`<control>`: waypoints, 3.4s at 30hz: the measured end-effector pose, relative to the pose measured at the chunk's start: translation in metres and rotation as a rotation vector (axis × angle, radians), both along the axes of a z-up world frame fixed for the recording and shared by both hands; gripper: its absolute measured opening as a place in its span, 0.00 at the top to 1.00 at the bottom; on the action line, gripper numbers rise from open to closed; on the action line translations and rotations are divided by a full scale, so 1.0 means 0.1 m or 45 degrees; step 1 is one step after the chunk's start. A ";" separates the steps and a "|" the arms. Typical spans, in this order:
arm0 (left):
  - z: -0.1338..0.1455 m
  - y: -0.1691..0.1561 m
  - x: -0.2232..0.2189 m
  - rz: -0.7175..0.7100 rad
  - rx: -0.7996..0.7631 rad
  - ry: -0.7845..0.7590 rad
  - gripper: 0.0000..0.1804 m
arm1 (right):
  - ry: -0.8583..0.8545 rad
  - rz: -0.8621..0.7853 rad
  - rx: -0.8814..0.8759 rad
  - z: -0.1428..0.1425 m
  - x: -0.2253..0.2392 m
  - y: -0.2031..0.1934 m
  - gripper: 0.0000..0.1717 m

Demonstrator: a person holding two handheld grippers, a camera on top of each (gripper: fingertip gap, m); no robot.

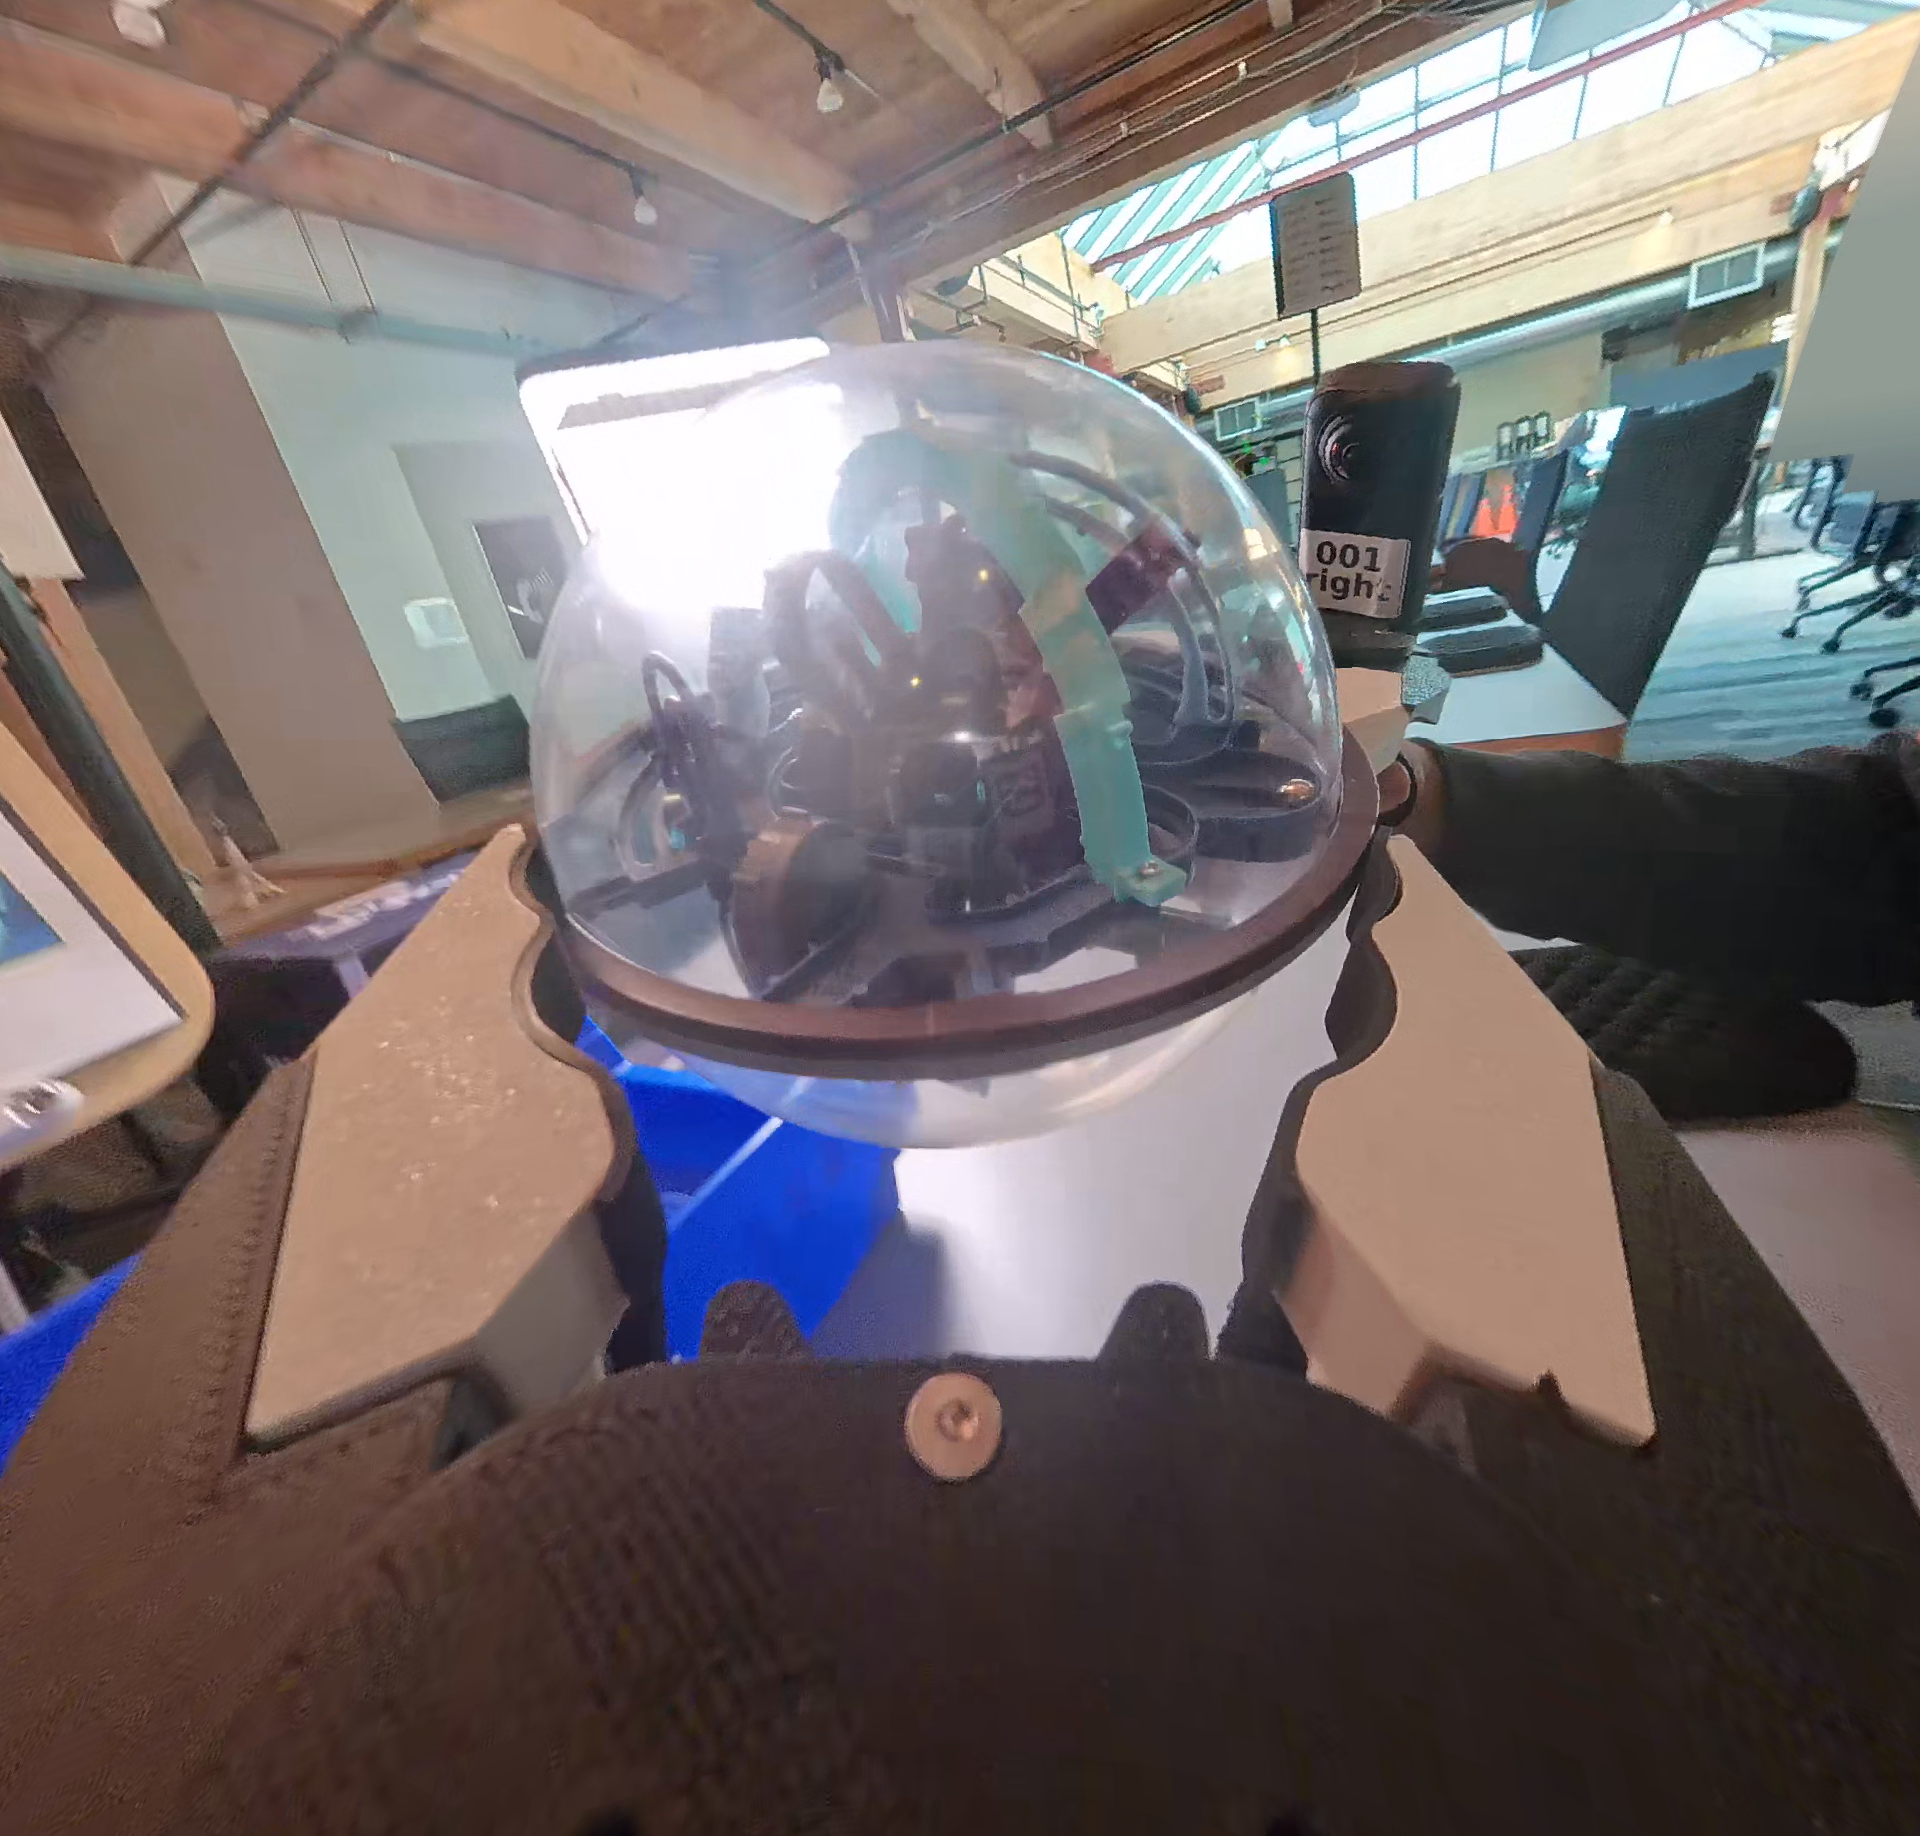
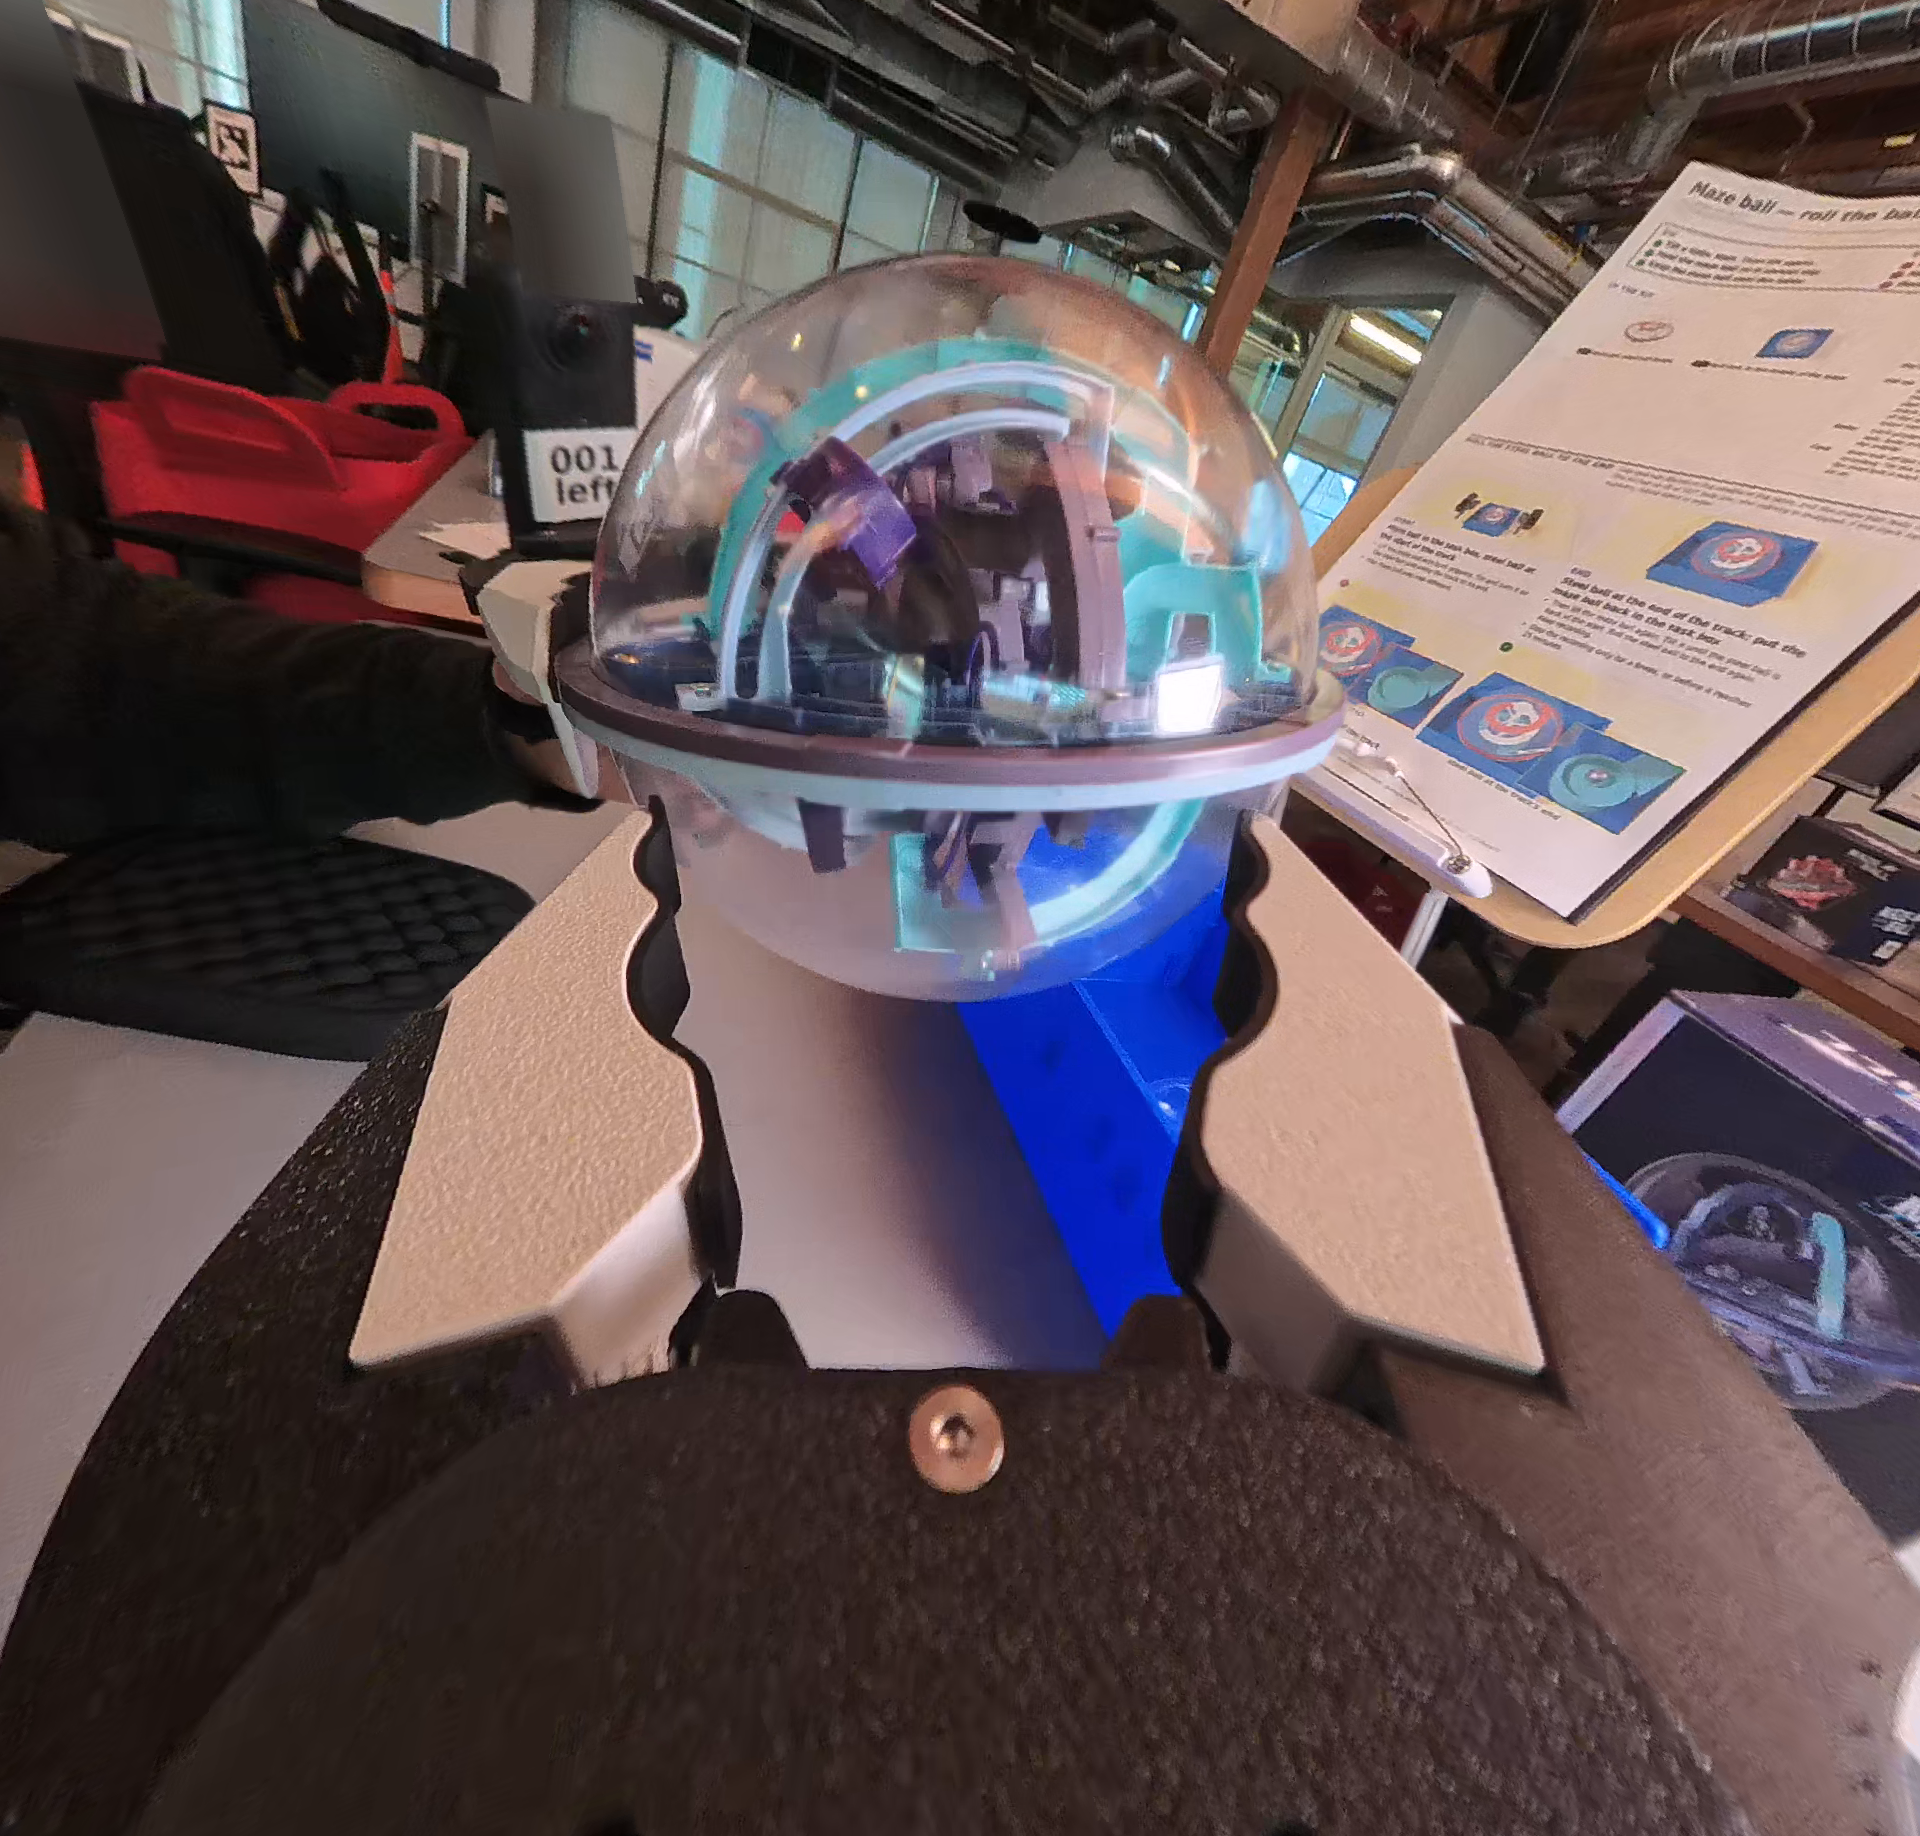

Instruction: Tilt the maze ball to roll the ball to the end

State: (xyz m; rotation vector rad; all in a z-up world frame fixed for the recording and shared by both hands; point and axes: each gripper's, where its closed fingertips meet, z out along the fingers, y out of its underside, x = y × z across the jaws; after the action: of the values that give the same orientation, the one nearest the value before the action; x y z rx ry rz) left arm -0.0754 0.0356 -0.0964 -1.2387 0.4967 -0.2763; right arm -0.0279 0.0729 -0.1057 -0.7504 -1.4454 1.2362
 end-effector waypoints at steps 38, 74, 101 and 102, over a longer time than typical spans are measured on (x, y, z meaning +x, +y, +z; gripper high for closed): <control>-0.58 -0.15 0.04 -0.054 -0.026 0.066 0.19 | -0.138 0.142 0.054 -0.58 0.11 -0.04 0.52; -0.85 0.02 -0.05 0.131 -0.265 0.071 0.36 | -0.466 -0.010 -0.529 -0.97 -0.26 0.07 0.24; -1.24 0.19 -0.23 -0.010 -0.560 -0.126 0.43 | -0.416 -0.219 0.423 -1.48 0.12 0.41 0.49; -1.26 0.20 -0.22 -0.002 -0.572 -0.106 0.43 | -0.397 -0.252 0.453 -1.46 0.10 0.44 0.50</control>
State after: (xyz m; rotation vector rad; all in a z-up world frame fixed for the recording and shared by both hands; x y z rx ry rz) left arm -0.0970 0.0552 -0.2221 -1.6553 0.3728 -0.4561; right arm -0.0180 0.1169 -0.2514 -0.8400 -1.7383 0.7047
